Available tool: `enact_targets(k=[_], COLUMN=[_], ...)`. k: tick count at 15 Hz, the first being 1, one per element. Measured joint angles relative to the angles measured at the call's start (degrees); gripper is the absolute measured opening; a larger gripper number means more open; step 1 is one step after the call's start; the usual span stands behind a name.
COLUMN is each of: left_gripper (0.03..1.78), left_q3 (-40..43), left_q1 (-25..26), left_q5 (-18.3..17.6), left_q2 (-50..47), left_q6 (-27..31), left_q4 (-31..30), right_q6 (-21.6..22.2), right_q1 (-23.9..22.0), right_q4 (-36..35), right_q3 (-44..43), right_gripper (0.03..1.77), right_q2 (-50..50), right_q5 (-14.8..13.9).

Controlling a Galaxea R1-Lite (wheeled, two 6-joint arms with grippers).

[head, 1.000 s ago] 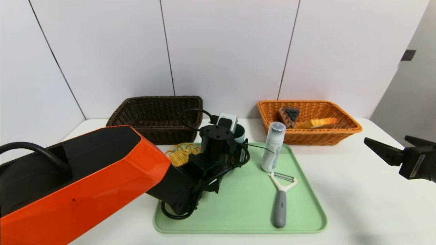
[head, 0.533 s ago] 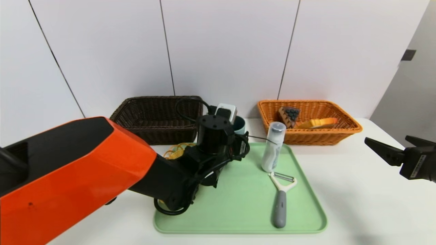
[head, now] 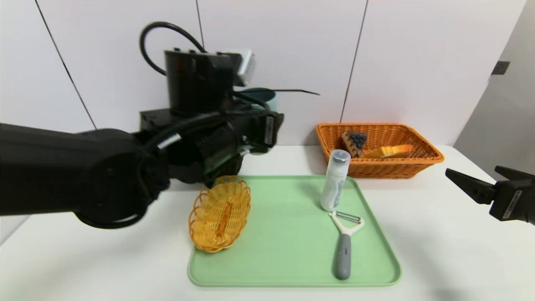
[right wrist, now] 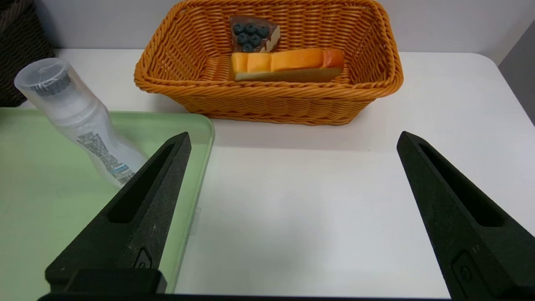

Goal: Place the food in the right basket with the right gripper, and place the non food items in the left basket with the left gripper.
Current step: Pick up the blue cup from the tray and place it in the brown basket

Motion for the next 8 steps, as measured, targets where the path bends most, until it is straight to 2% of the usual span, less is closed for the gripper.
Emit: enact_targets(k=[3,8], left_gripper=[1.17,1.17], left_q3=[-1.02,-0.09], left_q1=[9.78,25.88], left_q5=[-2.29,-10.84], left_q2=[-5.41,-9.37], left_q6=[-0.02,-1.13], left_q4=[4.41,9.19], right_q6=[0.02,-0.09], right_q1=[0.49,1.12], right_q4=[0.05,0.05], right_q3=[-0.09,-0.13], right_gripper=[1.70,1.70], right_q2=[0.15,0.23], right_q5=[0.13,0.05])
